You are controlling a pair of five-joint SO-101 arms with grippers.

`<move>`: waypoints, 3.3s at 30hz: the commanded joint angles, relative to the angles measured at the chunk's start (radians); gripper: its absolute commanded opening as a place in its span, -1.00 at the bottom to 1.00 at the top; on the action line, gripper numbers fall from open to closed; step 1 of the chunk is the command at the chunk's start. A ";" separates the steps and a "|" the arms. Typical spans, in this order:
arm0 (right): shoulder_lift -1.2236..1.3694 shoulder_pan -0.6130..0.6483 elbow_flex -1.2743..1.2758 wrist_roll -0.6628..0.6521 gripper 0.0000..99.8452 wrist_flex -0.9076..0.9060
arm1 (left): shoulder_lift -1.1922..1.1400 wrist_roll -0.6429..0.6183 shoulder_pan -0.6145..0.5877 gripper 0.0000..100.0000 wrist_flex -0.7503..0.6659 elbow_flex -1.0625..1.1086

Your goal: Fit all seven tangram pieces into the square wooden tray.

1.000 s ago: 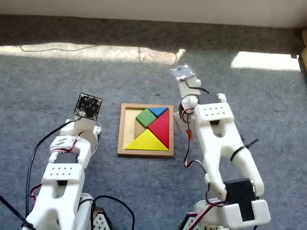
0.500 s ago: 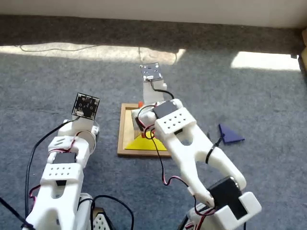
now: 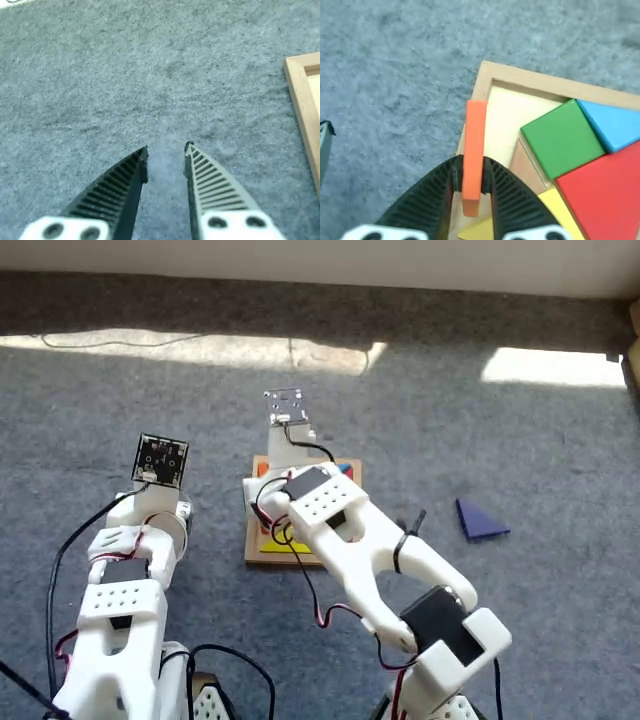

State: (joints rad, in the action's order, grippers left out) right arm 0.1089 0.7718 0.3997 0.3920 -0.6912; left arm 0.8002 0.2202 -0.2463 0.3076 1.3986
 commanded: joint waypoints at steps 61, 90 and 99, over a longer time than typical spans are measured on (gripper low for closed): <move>0.008 -0.148 -0.148 -0.328 -0.58 -0.180 | 0.027 -0.006 -0.008 -0.73 -0.002 -0.012; 0.094 -0.050 -0.105 -0.328 -0.71 -0.050 | 0.027 -0.006 -0.008 -0.73 -0.002 -0.012; 0.024 -0.157 -0.094 -0.328 -0.72 -0.058 | 0.027 -0.006 -0.008 -0.73 -0.002 -0.012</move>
State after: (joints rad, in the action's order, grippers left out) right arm 0.1872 0.6628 0.3015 0.0729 -0.7480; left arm 0.8002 0.2202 -0.2463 0.3076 1.3986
